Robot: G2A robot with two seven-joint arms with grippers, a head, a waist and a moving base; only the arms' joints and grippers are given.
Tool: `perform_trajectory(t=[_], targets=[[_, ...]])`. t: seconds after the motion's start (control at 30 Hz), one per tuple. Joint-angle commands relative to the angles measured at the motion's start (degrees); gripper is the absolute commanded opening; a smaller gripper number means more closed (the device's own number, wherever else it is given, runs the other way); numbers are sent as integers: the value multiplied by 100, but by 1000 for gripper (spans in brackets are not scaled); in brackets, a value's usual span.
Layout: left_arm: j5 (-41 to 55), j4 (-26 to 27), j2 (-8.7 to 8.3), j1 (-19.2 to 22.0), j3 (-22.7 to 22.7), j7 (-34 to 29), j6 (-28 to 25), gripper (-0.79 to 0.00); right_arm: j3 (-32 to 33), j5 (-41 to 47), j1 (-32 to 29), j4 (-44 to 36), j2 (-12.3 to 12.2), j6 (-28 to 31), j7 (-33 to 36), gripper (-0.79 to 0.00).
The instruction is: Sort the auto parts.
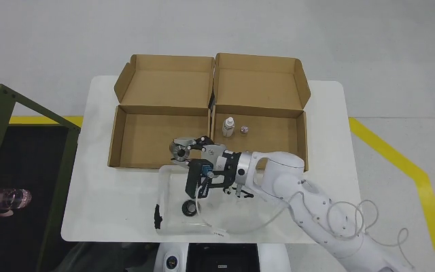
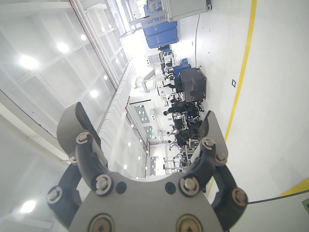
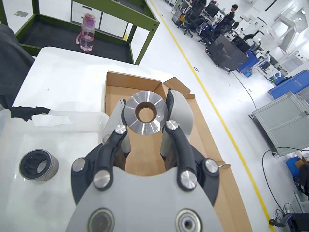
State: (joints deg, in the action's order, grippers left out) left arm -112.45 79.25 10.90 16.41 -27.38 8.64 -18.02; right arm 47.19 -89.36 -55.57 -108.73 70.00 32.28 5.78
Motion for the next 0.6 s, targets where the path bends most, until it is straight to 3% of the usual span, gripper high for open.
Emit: perform_trajectory(t=[0.0, 0.57], targets=[[0, 0, 0, 0, 0, 0, 0, 0, 69, 1, -48, 8, -9, -2, -90, -785], [0, 0, 0, 0, 0, 0, 0, 0, 575, 209, -274, 20, -20, -308, -684, -785]])
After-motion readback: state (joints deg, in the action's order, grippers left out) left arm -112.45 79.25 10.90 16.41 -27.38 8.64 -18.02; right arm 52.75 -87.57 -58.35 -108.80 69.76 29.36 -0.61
